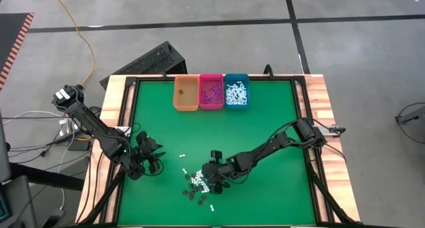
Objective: Sort Halloween decoration
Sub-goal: Put the white bone toy into the blue bin
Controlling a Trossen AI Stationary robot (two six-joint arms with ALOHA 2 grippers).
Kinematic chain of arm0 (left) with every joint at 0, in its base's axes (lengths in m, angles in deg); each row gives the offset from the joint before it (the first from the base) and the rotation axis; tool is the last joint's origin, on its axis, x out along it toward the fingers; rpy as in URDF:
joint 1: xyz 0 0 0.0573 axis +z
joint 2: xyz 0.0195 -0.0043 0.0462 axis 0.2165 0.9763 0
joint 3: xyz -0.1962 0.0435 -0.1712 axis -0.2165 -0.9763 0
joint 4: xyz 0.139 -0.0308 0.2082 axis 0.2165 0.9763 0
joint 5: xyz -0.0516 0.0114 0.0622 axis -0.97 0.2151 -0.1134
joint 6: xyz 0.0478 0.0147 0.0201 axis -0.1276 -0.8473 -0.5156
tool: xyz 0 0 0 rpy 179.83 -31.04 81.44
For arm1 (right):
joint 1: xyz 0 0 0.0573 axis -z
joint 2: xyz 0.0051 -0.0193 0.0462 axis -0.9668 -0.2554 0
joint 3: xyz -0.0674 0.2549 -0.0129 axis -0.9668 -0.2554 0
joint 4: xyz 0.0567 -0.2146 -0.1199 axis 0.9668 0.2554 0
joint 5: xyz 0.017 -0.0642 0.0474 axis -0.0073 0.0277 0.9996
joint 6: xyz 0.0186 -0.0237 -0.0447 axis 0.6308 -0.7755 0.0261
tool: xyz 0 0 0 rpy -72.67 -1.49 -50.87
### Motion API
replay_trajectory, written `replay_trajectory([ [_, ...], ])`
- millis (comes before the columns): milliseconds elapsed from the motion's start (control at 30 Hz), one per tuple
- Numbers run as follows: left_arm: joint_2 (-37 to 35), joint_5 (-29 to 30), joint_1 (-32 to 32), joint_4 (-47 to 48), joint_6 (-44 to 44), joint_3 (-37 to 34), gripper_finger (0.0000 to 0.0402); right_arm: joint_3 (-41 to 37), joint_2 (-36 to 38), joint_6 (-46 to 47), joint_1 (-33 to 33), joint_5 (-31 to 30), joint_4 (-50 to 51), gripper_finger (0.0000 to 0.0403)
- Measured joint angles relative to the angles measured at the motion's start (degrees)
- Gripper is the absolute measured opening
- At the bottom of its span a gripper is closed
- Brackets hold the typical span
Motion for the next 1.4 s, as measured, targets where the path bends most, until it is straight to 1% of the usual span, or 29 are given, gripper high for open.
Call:
replay_trajectory([
  [167, 0.0, -0.13, 0.0, -0.01, 0.1, 0.0, 0.0148, 0.09, -1.08, -2.26, -0.02, 1.25, -0.92, 0.0123],
  [267, 0.02, -0.77, 0.02, -0.09, 0.12, 0.0, 0.0148, 0.25, -1.81, -1.62, 0.04, 2.11, -1.51, 0.0103],
  [500, 0.02, -1.39, 0.02, 0.02, 0.11, 0.0, 0.0148, 0.25, -1.57, -0.22, 0.11, 2.8, -0.27, 0.0019],
  [733, 0.02, -1.47, 0.02, 0.04, 0.09, 0.0, 0.0148, 0.1, -0.3, 1.98, 0.11, 2.87, 0.97, 0.0019],
  [833, 0.02, -1.47, 0.02, 0.04, 0.09, 0.0, 0.0148, -0.15, 2.43, 1.55, 0.5, 2.2, 6.32, 0.0016],
  [900, 0.02, -1.47, 0.02, 0.04, 0.09, 0.0, 0.0148, -0.16, 5.12, 1.28, 1.28, 0.66, 10.34, 0.0016],
  [1033, 0.02, -1.44, 0.02, 0.04, -0.11, 0.0, 0.0148, -0.21, 11.89, -1.4, 4.77, -4.01, 19.36, 0.0016],
  [1133, 0.02, -1.42, 0.02, 0.02, -0.11, 0.0, 0.0148, -0.32, 16.54, -2.87, 9.1, -6.21, 25.56, 0.0016],
  [1300, 0.02, -0.79, 0.02, 0.02, -0.06, 0.0, 0.0148, -0.3, 21.53, -2.81, 19.27, -13.14, 32.61, 0.0016],
  [1400, 0.02, -0.79, 0.02, 0.02, -0.05, 0.0, 0.0148, -0.3, 21.9, -3.87, 26.24, -14.92, 33.55, 0.0016],
])
